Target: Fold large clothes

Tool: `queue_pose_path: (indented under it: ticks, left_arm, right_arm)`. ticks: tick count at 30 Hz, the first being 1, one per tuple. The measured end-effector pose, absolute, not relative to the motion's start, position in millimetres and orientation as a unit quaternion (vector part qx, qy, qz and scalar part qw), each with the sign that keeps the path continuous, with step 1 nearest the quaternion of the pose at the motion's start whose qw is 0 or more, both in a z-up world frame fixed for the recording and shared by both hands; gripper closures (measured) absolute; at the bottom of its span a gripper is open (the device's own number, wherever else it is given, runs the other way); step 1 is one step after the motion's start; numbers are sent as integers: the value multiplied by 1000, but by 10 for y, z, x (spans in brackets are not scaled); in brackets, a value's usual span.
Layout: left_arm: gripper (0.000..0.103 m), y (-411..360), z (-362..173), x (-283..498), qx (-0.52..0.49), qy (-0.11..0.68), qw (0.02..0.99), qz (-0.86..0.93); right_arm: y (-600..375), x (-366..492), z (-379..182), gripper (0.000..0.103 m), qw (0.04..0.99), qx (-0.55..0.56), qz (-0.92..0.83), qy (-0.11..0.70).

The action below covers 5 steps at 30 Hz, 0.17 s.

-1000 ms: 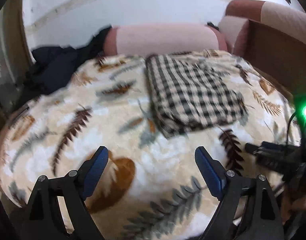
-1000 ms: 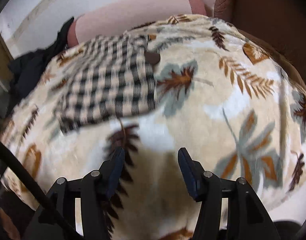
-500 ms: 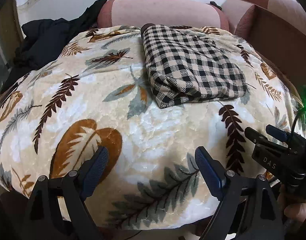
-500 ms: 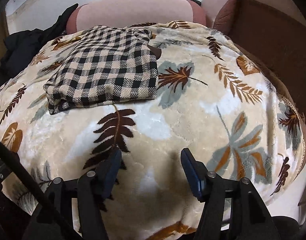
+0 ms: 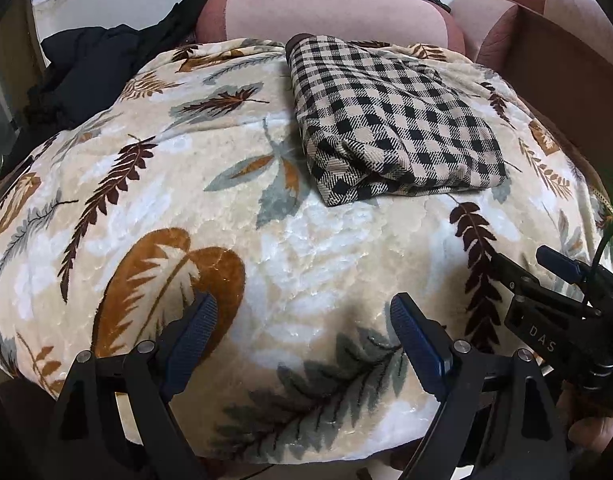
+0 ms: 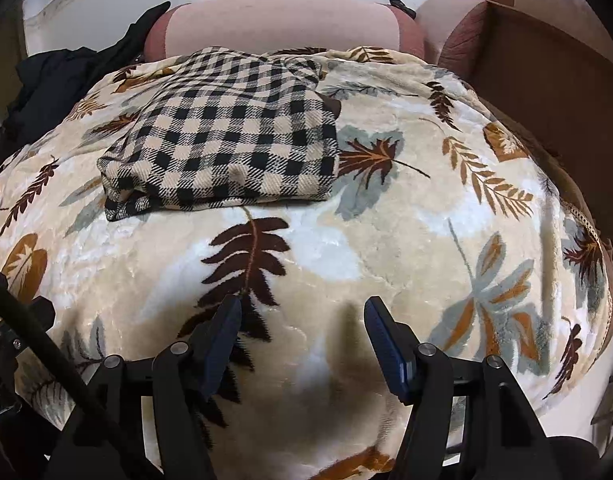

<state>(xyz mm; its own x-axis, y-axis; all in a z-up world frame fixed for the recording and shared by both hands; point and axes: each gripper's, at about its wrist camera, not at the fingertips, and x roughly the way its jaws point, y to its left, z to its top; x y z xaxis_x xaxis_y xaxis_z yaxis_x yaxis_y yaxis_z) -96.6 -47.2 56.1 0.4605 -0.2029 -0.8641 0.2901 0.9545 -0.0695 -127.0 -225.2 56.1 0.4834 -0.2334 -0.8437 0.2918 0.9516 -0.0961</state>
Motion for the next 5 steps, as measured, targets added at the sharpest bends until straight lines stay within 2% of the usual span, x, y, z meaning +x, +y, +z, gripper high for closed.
queue_pose_path:
  ticks: [5]
  left_arm:
    - [16, -447, 557, -959, 51, 489, 860, -135]
  right_arm:
    - [-2212, -1262, 527, 34, 859, 26, -151, 488]
